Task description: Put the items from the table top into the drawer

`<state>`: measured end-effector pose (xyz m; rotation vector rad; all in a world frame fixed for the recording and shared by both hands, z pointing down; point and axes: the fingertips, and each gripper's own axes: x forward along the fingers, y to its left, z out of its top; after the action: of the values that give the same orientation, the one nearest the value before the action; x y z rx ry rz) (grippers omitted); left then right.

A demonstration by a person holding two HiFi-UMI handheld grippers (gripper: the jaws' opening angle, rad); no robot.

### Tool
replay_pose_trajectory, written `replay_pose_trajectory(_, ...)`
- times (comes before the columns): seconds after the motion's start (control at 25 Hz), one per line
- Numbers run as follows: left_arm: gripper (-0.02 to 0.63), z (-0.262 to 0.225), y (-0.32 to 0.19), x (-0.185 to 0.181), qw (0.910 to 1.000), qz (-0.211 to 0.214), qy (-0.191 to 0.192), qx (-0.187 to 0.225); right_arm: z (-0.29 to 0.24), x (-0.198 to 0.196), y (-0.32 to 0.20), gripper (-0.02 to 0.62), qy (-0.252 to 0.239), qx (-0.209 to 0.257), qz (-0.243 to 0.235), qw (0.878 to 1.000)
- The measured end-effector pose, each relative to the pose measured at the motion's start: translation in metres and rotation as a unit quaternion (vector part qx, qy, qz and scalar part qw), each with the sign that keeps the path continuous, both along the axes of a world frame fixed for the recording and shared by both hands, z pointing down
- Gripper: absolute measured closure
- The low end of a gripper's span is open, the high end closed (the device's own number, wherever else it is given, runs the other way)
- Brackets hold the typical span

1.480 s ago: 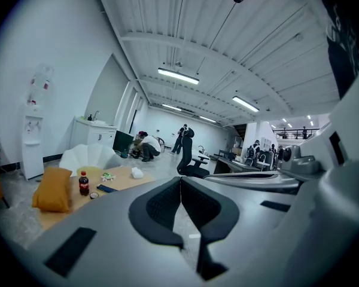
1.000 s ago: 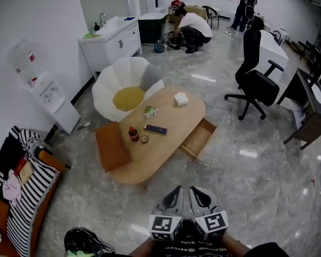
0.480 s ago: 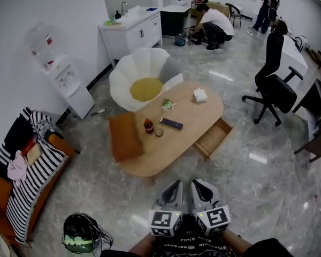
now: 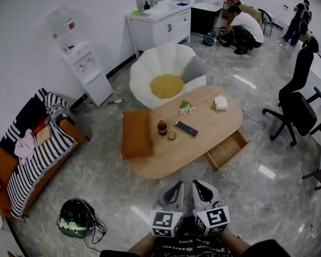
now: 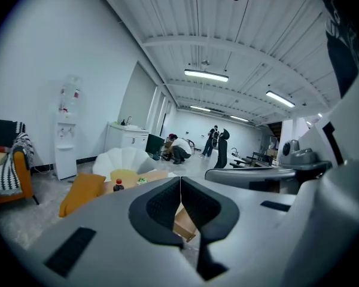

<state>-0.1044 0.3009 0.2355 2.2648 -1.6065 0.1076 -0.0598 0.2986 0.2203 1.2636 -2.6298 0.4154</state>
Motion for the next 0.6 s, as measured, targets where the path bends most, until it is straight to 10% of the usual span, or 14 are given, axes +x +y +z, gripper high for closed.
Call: replay_pose_trajectory(0.6,0.595,0.006,-0.098,0.03,0.9953,-0.093,-0.016,-0.024,0.003,0.021,-0.107,0.592,0.002,-0.024,-0.115,0.993)
